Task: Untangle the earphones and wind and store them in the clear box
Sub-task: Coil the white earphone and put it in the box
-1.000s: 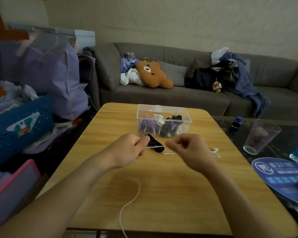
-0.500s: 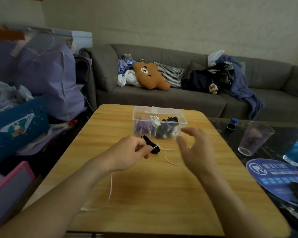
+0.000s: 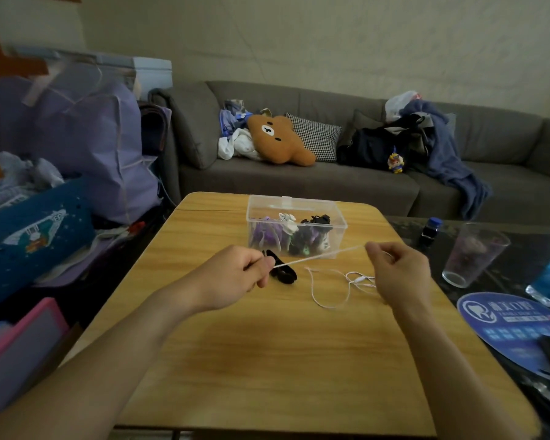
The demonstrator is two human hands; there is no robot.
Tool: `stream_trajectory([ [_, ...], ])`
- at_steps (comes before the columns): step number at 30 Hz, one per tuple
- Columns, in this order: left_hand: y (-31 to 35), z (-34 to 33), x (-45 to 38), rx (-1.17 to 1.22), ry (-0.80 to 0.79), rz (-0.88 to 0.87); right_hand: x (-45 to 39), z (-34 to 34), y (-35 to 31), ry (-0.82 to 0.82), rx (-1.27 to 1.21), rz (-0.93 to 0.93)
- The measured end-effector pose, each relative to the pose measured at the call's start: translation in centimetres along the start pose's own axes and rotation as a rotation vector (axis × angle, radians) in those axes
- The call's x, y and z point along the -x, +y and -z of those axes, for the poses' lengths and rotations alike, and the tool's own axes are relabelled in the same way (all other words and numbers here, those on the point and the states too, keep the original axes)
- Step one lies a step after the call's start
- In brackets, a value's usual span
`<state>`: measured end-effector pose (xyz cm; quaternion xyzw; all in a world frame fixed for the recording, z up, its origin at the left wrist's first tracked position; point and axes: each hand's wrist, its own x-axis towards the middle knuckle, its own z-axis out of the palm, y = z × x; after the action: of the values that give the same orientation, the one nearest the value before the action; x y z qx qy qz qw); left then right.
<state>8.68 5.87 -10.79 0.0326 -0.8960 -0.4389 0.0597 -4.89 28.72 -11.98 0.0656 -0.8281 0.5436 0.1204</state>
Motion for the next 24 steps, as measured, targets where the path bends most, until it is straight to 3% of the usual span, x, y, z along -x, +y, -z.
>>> stream_trajectory([
  [3, 0.3, -0.5, -0.1, 0.037, 0.003, -0.02, 0.0, 0.0, 1.0, 0.0, 0.202, 0.018],
  [6, 0.8, -1.3, -0.2, 0.098, -0.01, -0.02, 1.8, -1.3, -0.6, -0.084, 0.191, 0.241],
  [9, 1.9, -2.0, -0.2, 0.288, -0.076, -0.021, 4.7, -2.5, -2.8, -0.363, 0.031, 0.489],
  [11, 2.6, -1.9, -0.1, 0.443, -0.123, -0.024, 5.8, -3.1, -3.1, -0.556, -0.077, 0.542],
  [14, 2.6, -1.2, 0.1, 0.543, -0.184, -0.008, 5.6, -3.3, -3.0, -0.6, -0.238, 0.417],
  [17, 1.8, -1.0, 0.1, 0.575, -0.265, 0.073, 5.0, -2.6, -2.8, -0.518, -0.251, 0.322],
  [20, 1.3, -0.8, 0.2, 0.64, -0.3, 0.066, 4.9, -2.2, -2.7, -0.566, -0.246, 0.183],
  [24, 2.2, -0.9, 0.2, 0.867, -0.155, -0.02, 5.9, -2.9, -2.9, -0.678, -0.121, 0.142],
])
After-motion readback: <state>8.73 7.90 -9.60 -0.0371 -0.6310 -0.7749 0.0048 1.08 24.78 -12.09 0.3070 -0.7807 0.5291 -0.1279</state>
